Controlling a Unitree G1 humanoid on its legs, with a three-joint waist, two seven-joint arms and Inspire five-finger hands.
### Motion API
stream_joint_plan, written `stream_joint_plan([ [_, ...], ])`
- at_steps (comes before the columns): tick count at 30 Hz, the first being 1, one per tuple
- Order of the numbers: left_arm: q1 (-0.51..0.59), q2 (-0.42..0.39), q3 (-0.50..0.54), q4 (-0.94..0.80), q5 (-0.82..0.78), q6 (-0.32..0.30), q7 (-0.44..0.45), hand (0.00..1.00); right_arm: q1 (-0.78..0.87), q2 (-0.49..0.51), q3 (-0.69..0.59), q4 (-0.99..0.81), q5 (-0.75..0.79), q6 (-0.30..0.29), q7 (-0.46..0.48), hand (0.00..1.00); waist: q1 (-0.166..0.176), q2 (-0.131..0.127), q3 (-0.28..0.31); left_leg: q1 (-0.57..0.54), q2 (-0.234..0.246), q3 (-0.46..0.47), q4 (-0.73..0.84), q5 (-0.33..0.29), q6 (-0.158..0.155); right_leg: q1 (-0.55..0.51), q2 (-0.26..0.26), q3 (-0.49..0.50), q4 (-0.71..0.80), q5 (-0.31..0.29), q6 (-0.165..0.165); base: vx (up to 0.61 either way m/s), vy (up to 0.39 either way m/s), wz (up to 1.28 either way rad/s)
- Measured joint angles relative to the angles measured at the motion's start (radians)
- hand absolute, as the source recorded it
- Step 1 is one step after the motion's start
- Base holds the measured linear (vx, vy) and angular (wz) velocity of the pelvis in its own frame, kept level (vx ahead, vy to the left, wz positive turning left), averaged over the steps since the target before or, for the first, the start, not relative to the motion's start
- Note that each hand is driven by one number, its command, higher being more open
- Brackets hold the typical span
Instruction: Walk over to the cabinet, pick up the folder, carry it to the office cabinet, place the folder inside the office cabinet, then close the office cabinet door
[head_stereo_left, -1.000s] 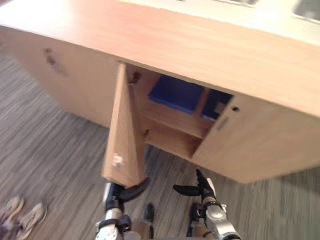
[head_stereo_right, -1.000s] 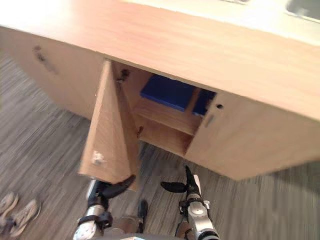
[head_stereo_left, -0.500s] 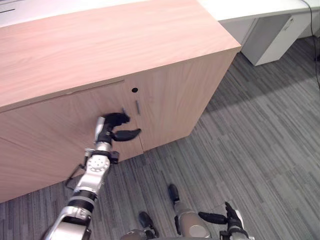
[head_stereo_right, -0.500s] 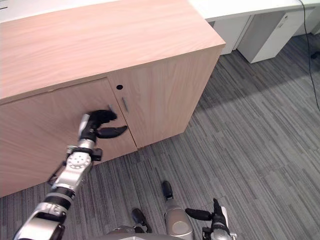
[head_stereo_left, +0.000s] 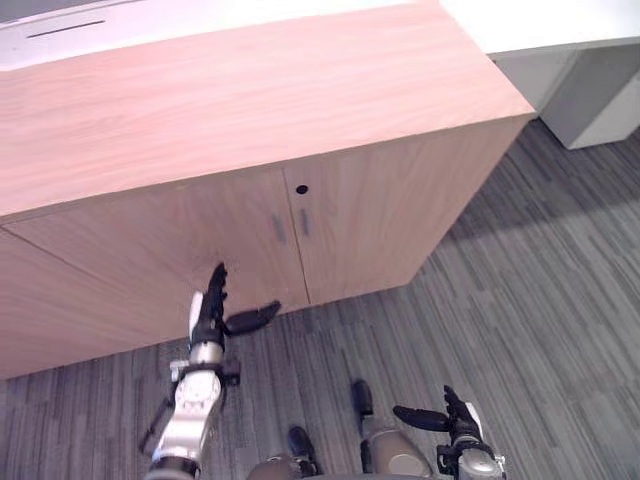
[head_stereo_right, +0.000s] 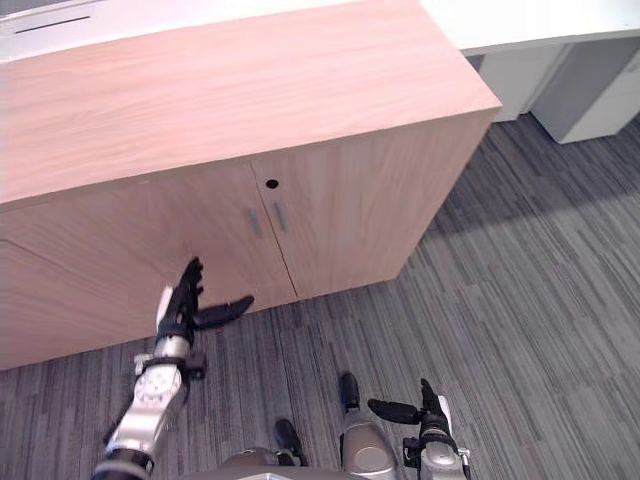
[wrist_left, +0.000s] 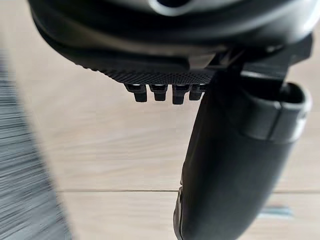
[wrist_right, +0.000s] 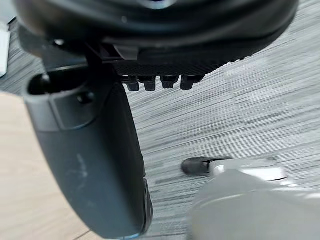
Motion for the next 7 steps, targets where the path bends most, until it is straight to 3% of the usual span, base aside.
stream_joint_plan([
  [3, 0.049, -0.013, 0.007, 0.122, 0.006, 0.005, -0.047, 1.00, -0.018, 0.000, -0.003, -0.031, 0.000, -0.001, -0.001, 1.00, 0.027, 0.002, -0.002, 0.013, 0.001, -0.011, 0.000, -0.002, 0.005, 0.018, 0.000, -0.010, 0.002, -0.004, 0.006, 0.06, 0.015, 0.09],
  [7, 0.046, -0.017, 0.058, 0.319, 0.040, 0.021, -0.064, 1.00, -0.058, -0.003, -0.001, -0.043, 0.000, -0.007, -0.001, 1.00, 0.037, 0.001, -0.004, 0.016, -0.004, -0.024, 0.000, -0.003, 0.007, 0.027, -0.004, -0.021, 0.004, -0.006, 0.008, 0.02, 0.018, 0.08],
])
